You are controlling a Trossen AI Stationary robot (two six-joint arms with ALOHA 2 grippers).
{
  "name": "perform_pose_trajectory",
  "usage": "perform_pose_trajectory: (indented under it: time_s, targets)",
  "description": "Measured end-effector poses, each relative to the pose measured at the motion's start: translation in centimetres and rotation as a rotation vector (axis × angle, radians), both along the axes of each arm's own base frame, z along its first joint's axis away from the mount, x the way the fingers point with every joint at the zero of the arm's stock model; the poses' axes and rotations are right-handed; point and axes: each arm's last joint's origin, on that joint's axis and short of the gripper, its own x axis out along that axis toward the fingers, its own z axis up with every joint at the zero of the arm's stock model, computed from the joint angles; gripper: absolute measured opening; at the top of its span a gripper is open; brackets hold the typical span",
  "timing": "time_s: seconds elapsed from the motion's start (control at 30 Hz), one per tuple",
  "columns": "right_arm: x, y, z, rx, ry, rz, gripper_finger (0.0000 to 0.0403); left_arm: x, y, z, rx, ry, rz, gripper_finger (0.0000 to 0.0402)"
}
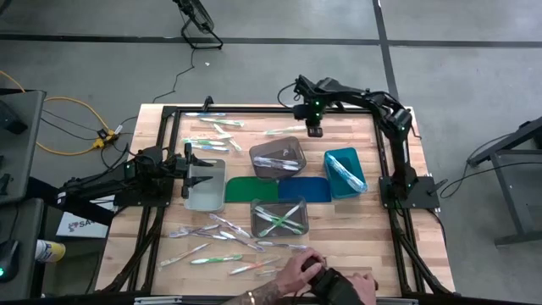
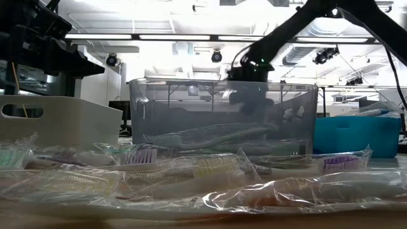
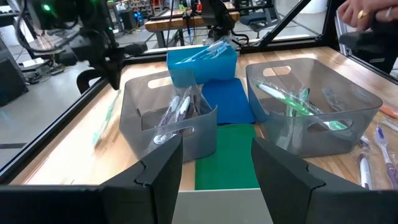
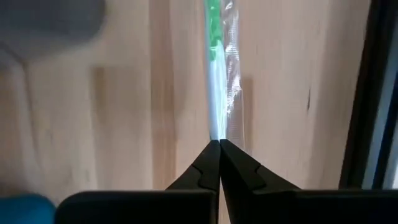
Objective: Pick & Place Toothbrushes
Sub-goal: Put the green toothbrush into the bottom black bin
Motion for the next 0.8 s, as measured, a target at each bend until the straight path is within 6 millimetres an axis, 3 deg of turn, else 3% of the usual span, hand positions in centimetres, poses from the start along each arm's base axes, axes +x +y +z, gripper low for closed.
perform_pose_trajectory:
  time_s: [0.17,0.5,0.8]
  targets:
    - [-1.4,0.3,-1.9,0.005,0.099,-0.059,0.0002,0.0,0.0,0.0,0.000,0.000,0.000,0.0187]
    - [-1.5,0.2,-2.5,-0.012,0.074,-0.022,0.0015,0.0,0.0,0.0,0.000,0.000,0.000,0.0187]
    - [-0.8,0.1,-2.1,-0.014,-0.026,0.013,0.0138,0.0,0.0,0.0,0.000,0.000,0.000,0.0187]
